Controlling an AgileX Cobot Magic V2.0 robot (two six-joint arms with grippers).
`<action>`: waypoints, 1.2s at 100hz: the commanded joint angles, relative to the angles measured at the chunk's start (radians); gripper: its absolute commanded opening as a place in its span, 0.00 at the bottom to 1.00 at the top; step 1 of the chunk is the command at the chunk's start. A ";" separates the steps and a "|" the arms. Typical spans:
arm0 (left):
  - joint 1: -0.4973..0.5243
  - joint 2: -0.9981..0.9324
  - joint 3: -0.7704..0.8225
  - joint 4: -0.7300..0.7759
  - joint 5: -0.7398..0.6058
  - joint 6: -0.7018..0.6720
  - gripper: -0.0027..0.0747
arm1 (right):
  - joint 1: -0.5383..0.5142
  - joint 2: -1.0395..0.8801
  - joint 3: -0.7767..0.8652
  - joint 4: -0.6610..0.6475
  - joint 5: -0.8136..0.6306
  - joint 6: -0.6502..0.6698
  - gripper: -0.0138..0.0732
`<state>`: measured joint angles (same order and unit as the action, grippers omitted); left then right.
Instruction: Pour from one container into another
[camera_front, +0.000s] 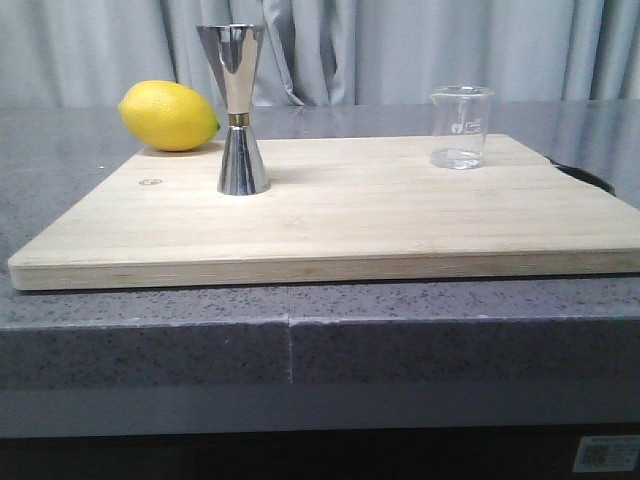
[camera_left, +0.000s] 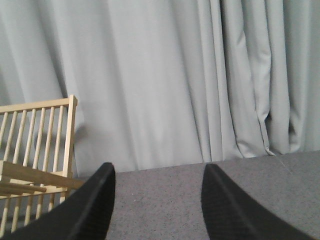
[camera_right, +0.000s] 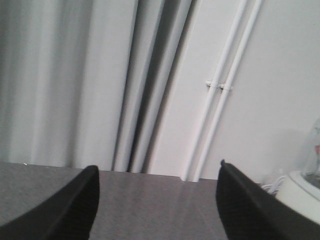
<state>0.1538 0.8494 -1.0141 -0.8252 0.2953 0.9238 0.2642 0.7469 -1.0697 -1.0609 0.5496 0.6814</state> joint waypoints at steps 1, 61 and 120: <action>0.005 -0.020 0.003 -0.024 -0.077 -0.010 0.50 | -0.003 -0.006 -0.006 -0.048 -0.098 0.127 0.67; 0.005 -0.120 0.206 -0.058 -0.172 -0.006 0.50 | -0.003 -0.006 0.167 -0.276 -0.280 0.304 0.67; -0.036 -0.123 0.235 -0.076 -0.186 0.005 0.49 | -0.003 -0.006 0.211 -0.189 -0.273 0.383 0.67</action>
<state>0.1354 0.7318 -0.7697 -0.8657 0.1683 0.9277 0.2642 0.7469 -0.8308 -1.2672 0.3074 1.0292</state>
